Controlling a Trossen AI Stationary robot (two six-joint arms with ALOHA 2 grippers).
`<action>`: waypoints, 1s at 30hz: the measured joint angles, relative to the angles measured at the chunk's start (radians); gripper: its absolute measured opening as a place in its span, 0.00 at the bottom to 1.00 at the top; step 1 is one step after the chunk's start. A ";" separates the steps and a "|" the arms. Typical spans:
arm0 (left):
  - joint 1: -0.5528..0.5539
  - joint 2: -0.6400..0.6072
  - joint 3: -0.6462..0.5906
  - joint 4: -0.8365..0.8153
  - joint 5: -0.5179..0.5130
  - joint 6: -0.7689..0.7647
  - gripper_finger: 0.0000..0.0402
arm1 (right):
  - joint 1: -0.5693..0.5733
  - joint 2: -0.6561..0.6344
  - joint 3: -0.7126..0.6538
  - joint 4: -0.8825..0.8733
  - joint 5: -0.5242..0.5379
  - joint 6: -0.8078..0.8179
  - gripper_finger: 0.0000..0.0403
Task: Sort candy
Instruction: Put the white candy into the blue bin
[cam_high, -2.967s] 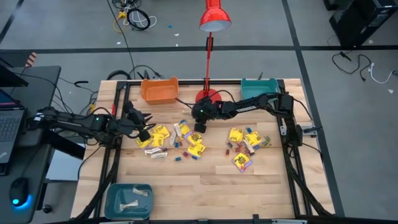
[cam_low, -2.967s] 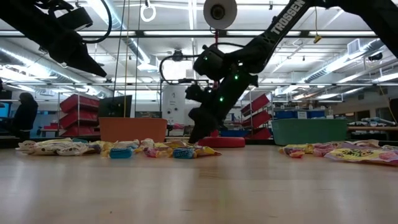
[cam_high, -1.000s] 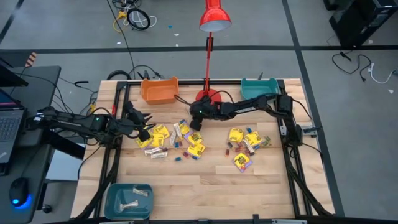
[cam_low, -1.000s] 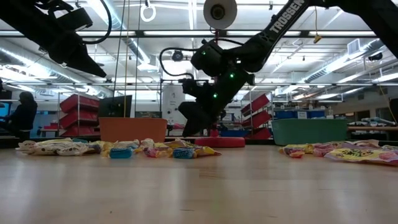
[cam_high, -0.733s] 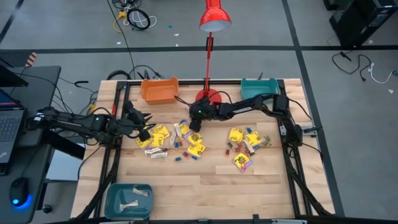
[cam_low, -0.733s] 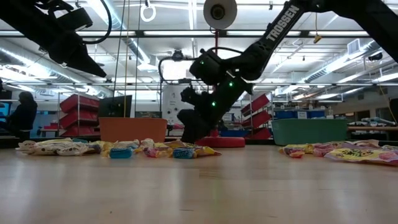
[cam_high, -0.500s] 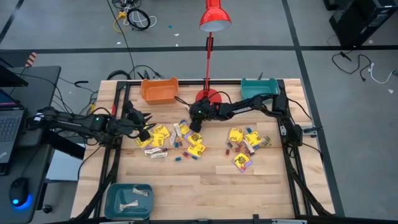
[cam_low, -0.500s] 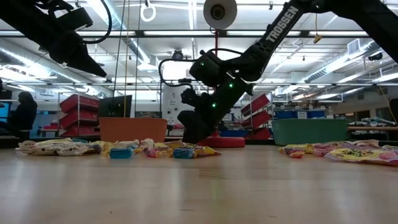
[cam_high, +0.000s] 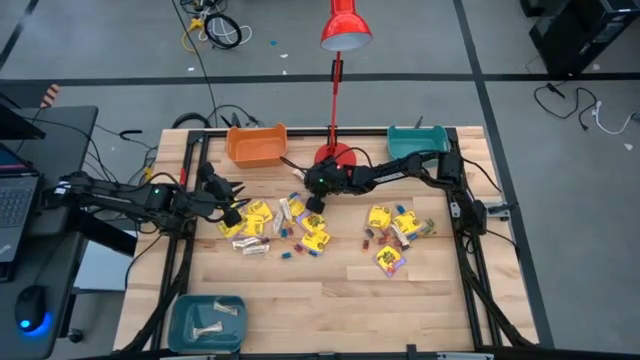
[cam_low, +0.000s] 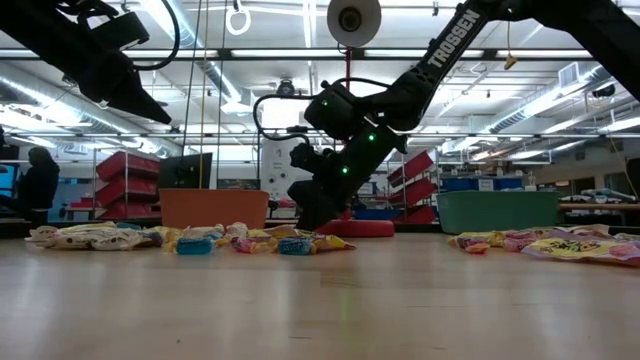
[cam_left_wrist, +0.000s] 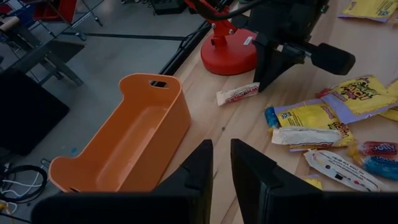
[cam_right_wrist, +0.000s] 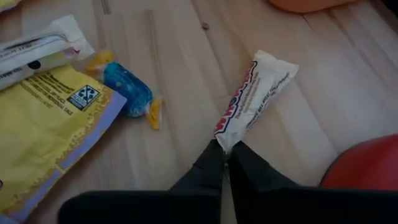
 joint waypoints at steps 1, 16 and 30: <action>0.000 0.000 0.000 0.000 0.000 0.000 0.15 | 0.002 0.000 0.000 0.001 0.000 -0.008 0.02; 0.000 0.000 0.000 0.139 0.273 -0.007 0.15 | 0.121 -0.105 -0.001 0.008 0.102 -0.300 0.00; 0.000 0.000 0.000 0.191 0.371 -0.015 0.16 | 0.342 -0.131 -0.001 0.292 0.485 -1.021 0.00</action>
